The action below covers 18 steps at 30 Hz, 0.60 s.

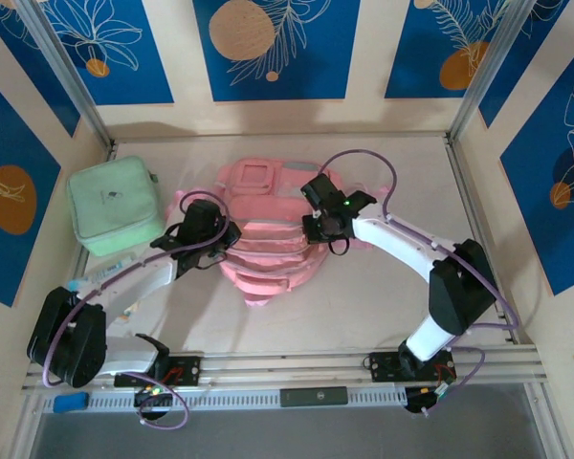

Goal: Pack the student bag
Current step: Zip the student bag at the center of the table, then reset both arms

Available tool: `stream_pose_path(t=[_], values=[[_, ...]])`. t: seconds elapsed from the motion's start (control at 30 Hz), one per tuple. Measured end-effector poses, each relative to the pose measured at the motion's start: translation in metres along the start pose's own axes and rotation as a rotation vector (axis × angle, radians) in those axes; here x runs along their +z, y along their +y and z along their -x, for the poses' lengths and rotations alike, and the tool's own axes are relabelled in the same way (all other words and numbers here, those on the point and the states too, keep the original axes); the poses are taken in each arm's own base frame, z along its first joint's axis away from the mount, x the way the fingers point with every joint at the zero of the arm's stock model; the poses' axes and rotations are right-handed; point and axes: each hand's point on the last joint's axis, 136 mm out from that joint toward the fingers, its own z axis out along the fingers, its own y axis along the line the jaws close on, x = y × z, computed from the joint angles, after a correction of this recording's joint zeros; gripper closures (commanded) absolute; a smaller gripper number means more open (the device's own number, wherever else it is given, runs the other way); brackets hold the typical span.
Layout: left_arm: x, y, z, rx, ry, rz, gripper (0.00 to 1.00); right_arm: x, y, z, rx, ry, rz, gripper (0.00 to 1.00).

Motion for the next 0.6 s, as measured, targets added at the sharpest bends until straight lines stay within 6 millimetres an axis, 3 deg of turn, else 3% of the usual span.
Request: stream_pose_path(t=[0.1, 0.17, 0.27, 0.33, 0.47, 0.6], values=[[-0.008, 0.008, 0.0, 0.077, 0.007, 0.033, 0.44, -0.02, -0.016, 0.009, 0.032, -0.06, 0.008, 0.2], [-0.021, 0.011, 0.006, 0.136, -0.011, 0.053, 0.29, -0.042, -0.037, 0.017, 0.087, -0.133, 0.008, 0.09], [-0.048, 0.018, 0.029, 0.231, -0.113, 0.096, 0.01, -0.069, -0.084, 0.028, 0.221, -0.267, -0.033, 0.01], [-0.063, 0.029, 0.05, 0.276, -0.208, 0.164, 0.01, -0.074, -0.123, 0.027, 0.31, -0.355, -0.114, 0.01], [-0.076, 0.076, 0.094, 0.39, -0.376, 0.407, 0.01, -0.048, -0.189, 0.003, 0.401, -0.415, -0.303, 0.01], [-0.055, 0.13, 0.106, 0.525, -0.422, 0.604, 0.01, -0.01, -0.237, -0.02, 0.422, -0.432, -0.415, 0.01]])
